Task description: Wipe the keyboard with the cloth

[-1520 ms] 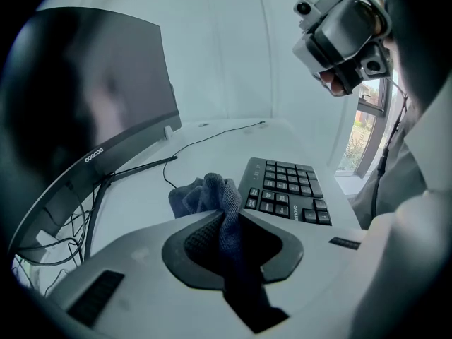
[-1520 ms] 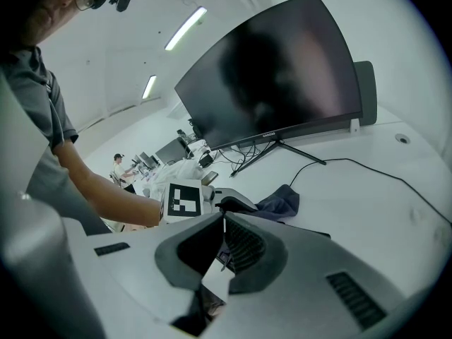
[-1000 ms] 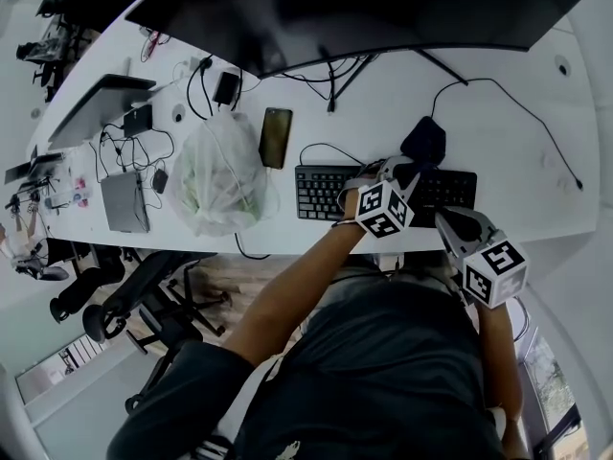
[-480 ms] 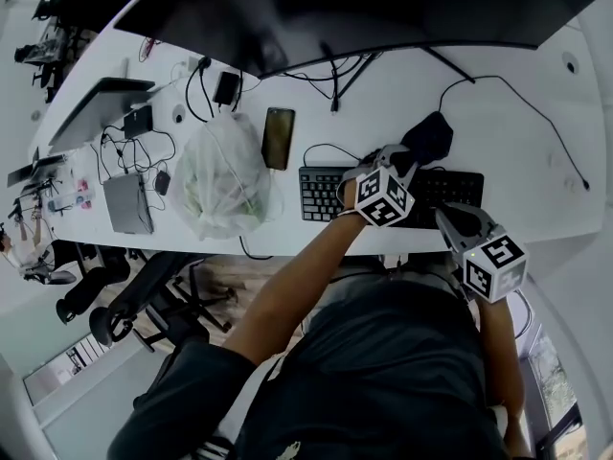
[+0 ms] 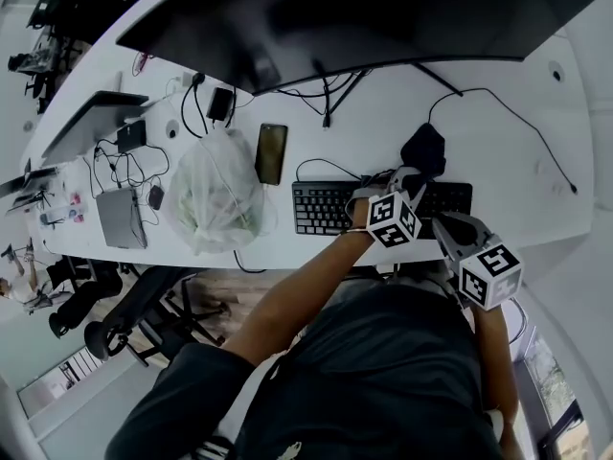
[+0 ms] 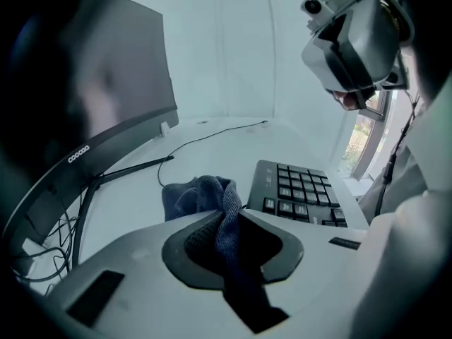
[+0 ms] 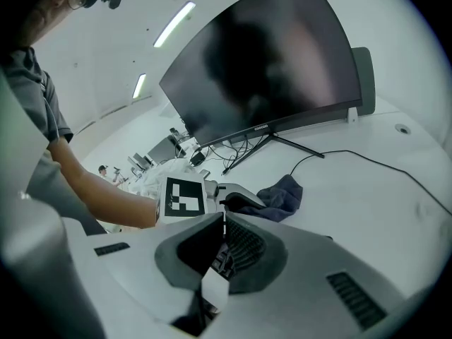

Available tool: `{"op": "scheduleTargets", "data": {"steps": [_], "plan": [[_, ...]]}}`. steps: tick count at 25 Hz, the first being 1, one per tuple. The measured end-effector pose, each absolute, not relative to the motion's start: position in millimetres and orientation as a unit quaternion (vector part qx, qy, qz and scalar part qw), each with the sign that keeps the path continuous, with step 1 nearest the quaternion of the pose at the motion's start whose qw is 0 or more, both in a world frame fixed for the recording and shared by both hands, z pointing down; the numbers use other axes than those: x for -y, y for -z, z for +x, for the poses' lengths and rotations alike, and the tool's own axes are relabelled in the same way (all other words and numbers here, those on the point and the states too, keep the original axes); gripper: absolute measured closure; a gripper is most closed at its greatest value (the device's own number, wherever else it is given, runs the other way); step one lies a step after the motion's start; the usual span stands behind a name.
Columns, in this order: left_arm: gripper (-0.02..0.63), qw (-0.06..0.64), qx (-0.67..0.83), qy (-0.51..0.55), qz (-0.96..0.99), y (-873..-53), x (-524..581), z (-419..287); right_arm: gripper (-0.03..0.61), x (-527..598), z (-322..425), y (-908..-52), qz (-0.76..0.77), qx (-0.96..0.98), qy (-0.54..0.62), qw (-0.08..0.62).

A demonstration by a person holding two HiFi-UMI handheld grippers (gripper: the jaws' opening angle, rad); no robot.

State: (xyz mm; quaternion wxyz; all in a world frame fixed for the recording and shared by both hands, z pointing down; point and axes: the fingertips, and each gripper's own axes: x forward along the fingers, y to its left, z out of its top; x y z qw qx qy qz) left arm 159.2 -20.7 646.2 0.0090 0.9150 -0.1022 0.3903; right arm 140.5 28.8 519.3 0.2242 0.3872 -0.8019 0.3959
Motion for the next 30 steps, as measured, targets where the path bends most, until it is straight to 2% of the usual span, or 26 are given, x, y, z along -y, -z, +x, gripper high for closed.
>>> {"op": "scheduleTargets", "data": {"steps": [14, 18, 23, 30], "plan": [[0.565, -0.099, 0.015, -0.356, 0.929, -636, -41, 233, 0.569, -74, 197, -529, 0.433, 0.764, -0.424, 0.220], [0.565, -0.088, -0.013, -0.346, 0.934, -632, -58, 247, 0.568, -76, 201, -529, 0.432, 0.766, -0.423, 0.217], [0.565, -0.124, -0.116, -0.346, 0.923, -640, -117, 253, 0.568, -77, 212, -527, 0.439, 0.766, -0.419, 0.212], [0.565, -0.077, -0.121, -0.354, 0.924, -640, -151, 222, 0.568, -80, 235, -525, 0.460, 0.756, -0.415, 0.211]]}}
